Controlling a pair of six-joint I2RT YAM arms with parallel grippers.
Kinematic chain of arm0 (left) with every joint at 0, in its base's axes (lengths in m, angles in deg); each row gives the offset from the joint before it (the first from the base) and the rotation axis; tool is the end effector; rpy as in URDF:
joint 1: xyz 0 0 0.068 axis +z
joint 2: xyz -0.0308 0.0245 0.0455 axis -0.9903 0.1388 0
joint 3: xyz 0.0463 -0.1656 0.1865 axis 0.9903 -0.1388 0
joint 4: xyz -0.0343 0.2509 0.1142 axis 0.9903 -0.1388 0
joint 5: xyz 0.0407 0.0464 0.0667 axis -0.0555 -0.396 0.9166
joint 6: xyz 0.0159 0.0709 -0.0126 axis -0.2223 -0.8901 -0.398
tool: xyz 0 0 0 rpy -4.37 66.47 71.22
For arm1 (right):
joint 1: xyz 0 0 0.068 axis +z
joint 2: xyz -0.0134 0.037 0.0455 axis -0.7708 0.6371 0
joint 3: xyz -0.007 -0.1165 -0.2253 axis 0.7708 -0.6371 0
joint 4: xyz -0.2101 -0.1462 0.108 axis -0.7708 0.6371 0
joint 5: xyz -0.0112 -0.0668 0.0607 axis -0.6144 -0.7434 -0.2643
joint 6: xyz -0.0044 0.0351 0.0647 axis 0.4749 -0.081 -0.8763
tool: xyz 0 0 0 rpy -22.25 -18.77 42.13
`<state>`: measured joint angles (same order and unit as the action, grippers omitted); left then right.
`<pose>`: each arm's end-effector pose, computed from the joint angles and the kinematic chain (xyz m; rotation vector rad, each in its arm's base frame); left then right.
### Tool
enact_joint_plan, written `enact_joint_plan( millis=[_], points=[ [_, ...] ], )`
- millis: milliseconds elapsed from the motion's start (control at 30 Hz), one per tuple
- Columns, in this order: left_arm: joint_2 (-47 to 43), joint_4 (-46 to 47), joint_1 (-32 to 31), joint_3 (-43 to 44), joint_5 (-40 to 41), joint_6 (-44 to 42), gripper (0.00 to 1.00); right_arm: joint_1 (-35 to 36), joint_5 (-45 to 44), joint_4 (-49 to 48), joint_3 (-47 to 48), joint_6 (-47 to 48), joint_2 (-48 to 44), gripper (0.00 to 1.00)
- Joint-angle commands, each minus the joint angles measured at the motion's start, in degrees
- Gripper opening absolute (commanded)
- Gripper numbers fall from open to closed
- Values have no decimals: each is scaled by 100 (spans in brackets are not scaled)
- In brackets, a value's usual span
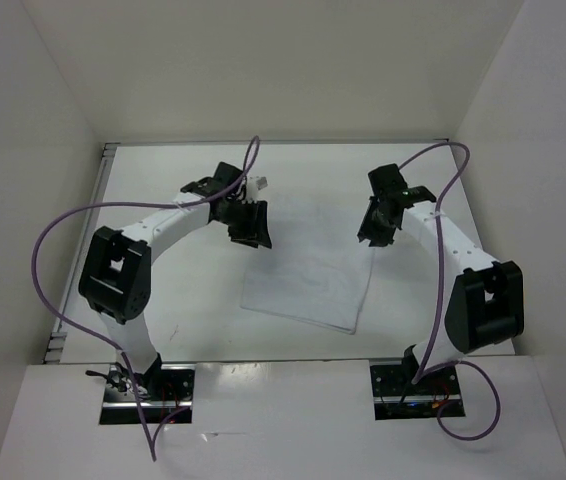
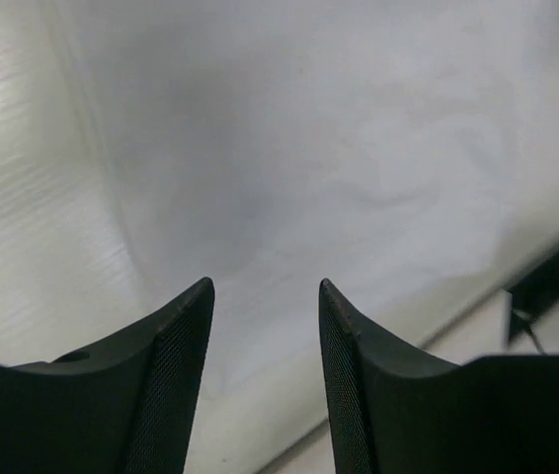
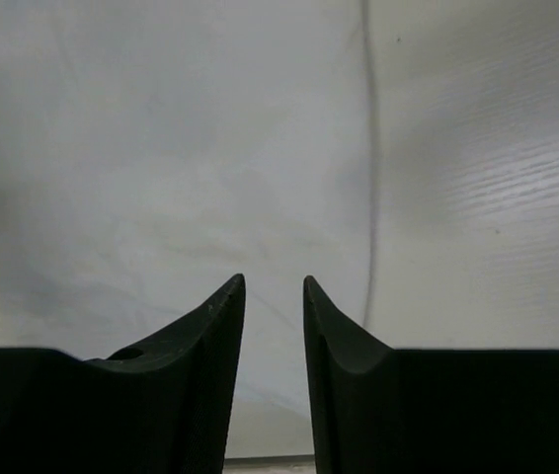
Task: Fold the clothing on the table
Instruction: Flatten the skirt out
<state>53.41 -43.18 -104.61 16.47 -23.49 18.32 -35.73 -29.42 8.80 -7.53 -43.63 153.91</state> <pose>0.3668 -0.1850 0.1893 0.2045 2.6417 -0.9364 0.3216 0.0790 0.2107 0.5012 2.6596 0.1514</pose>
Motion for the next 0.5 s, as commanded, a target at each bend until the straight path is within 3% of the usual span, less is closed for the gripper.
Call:
enact_joint_plan(
  millis=[0,67,267,400,467],
  points=[
    [-153,-24,-735,210,2987,-276,54,-90,-247,-413,-260,0,58,37],
    [162,-217,-966,341,3569,-399,54,-90,-64,-536,-375,0,224,37],
    [568,10,-1239,272,3572,-269,53,-90,218,-949,-754,-105,778,37],
    [883,125,-1239,394,3624,-215,46,-90,218,-1081,-754,-53,1400,37],
    [1102,125,-1292,552,3703,-215,38,-90,218,-1134,-509,-53,1656,37]
  ],
)
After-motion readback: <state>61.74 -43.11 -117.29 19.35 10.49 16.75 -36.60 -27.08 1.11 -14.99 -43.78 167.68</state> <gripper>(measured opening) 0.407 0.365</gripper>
